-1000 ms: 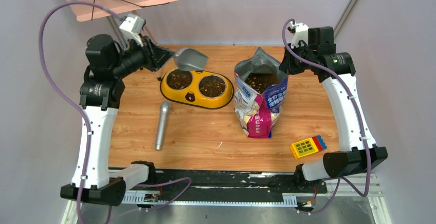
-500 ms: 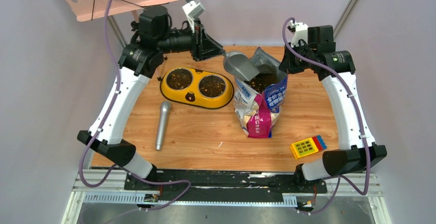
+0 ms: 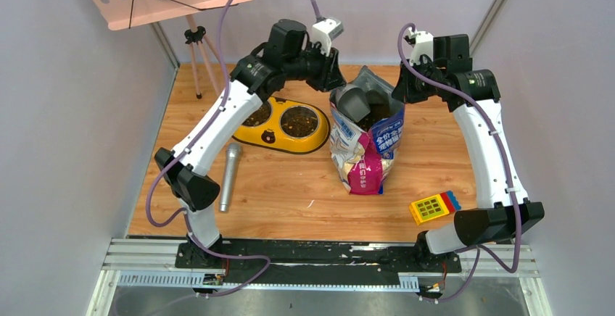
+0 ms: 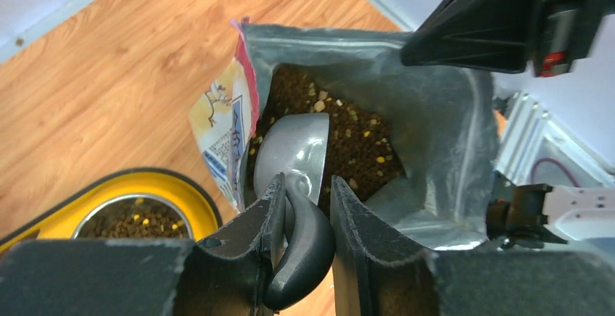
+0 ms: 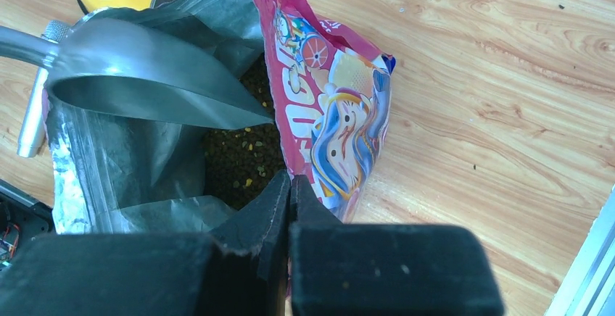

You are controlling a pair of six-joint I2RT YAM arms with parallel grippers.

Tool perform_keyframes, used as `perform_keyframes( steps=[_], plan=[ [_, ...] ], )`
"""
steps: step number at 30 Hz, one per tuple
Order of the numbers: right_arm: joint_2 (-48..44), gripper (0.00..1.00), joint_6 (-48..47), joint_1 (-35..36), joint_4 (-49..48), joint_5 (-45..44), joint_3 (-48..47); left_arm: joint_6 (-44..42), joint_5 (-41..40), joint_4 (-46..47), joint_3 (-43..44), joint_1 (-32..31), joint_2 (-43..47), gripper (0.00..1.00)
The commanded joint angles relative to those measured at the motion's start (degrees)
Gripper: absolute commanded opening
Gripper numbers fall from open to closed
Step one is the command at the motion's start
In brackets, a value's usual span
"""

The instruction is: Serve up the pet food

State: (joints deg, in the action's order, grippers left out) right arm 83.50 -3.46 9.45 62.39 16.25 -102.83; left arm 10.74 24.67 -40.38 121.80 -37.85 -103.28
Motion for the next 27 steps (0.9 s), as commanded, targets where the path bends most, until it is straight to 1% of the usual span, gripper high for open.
perform_keyframes(
  steps=[1,7,10,16,20,23,27],
  plan=[
    [-1.23,0.0,1.59,-0.02,-7.64,3.33,-5.41,-2.22,-9.61,-1.26,2.17,-2.94,-0.53,0.0],
    [-1.12,0.0,1.71,0.0,-7.77,3.53,-5.38,-2.18,-16.73,-2.16,0.93,-5.87,-3.7,0.0],
    [-1.19,0.0,1.78,0.0,-7.72,3.64,-5.15,-2.36,-18.94,-2.25,1.42,-7.25,-5.51,0.0],
    [-1.76,0.0,1.91,0.0,-7.63,3.7,-4.42,-0.7,-28.12,-3.3,2.04,-10.86,-8.15,0.0],
    [-1.85,0.0,1.81,0.01,-7.64,3.55,-4.21,0.59,-31.82,-4.33,1.34,-12.36,-9.31,0.0],
    [-1.73,0.0,1.84,-0.03,-7.64,3.57,-4.31,1.69,-32.23,-5.02,-0.28,-12.81,-10.08,0.0],
    [-1.88,0.0,1.83,-0.04,-7.65,3.64,-4.1,3.48,-30.33,-5.45,-2.23,-12.95,-10.81,0.0]
  ],
)
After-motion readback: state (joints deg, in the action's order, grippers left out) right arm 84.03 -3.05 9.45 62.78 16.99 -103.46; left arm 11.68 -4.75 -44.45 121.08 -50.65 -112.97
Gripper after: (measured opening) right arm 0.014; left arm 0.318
